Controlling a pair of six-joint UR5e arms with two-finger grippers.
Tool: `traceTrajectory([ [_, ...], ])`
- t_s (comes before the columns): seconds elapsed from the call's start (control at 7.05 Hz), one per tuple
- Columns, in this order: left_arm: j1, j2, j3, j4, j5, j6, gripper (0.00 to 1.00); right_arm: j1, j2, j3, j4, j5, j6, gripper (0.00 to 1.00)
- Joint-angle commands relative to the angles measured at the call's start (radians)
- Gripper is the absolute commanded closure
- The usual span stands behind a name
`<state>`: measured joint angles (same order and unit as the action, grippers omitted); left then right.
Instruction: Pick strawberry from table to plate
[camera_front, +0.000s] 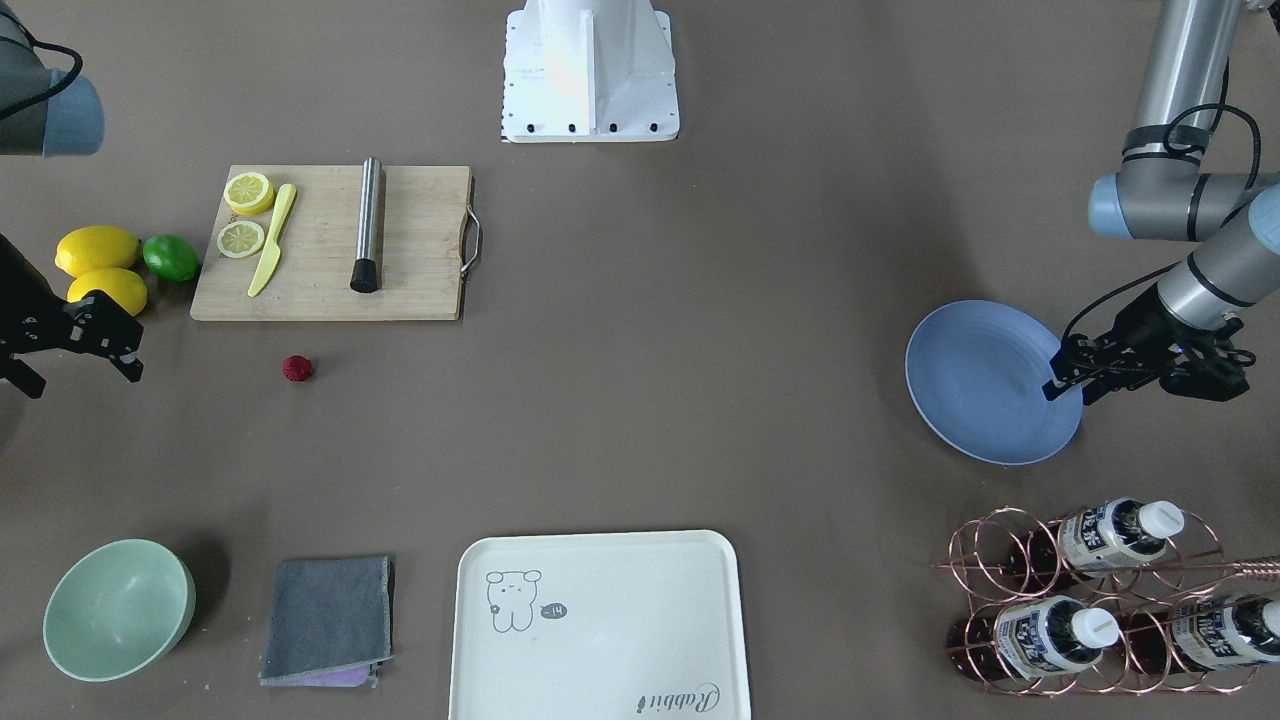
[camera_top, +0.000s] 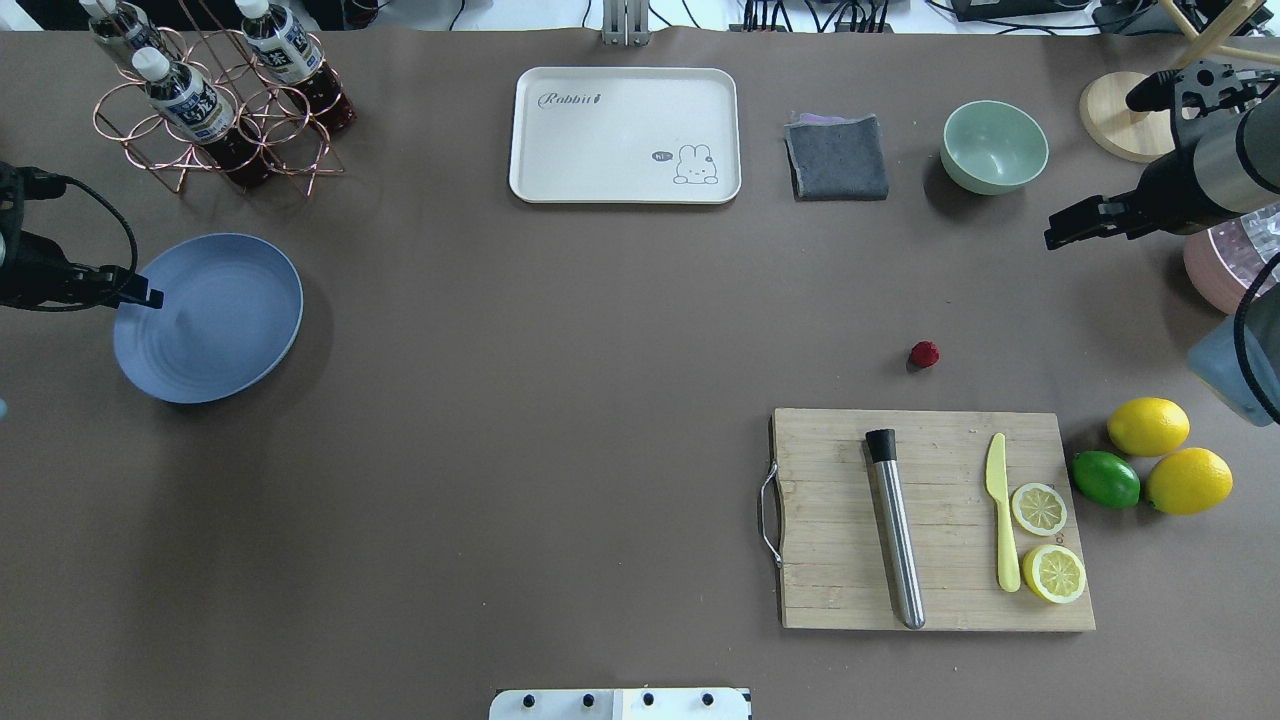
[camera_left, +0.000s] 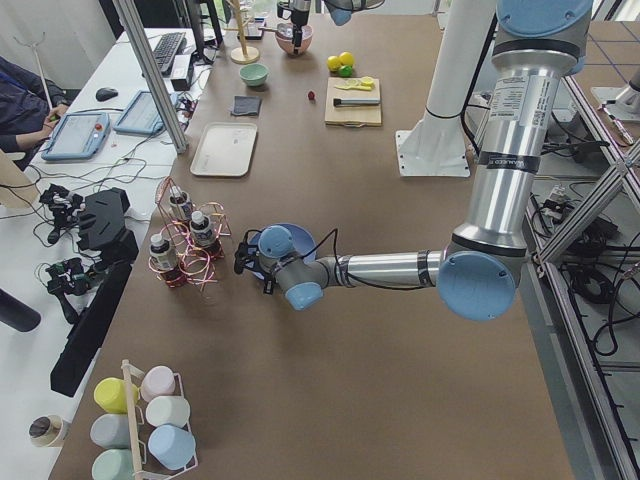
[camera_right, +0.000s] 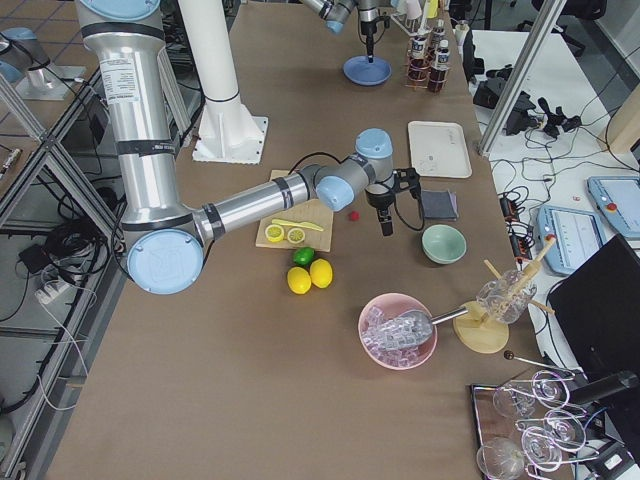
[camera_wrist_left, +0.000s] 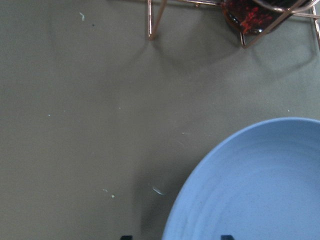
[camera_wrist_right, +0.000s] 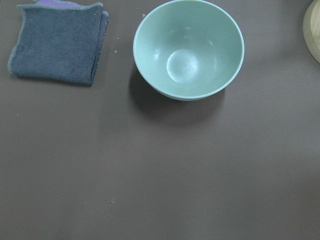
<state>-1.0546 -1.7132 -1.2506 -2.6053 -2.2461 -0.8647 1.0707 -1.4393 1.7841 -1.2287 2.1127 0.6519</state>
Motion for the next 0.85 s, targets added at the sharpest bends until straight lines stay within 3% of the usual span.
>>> traceTrajectory([
  [0.0,0.001,0.0,-0.009,-0.001,-0.003,-0.002,1.0,0.0,0.0,0.0,0.0,0.001,0.0,0.01],
  [0.14,-0.001,-0.008,-0.021,-0.007,-0.004,-0.02,1.0,0.0,0.0,0.0,0.0,0.001,0.0,0.01],
  [0.57,0.007,-0.086,-0.133,0.013,-0.001,-0.344,1.0,0.0,-0.004,-0.003,0.0,0.006,0.0,0.01],
  [0.71,0.071,-0.118,-0.139,0.014,0.008,-0.394,1.0,0.0,-0.004,-0.003,0.0,0.009,0.0,0.01],
])
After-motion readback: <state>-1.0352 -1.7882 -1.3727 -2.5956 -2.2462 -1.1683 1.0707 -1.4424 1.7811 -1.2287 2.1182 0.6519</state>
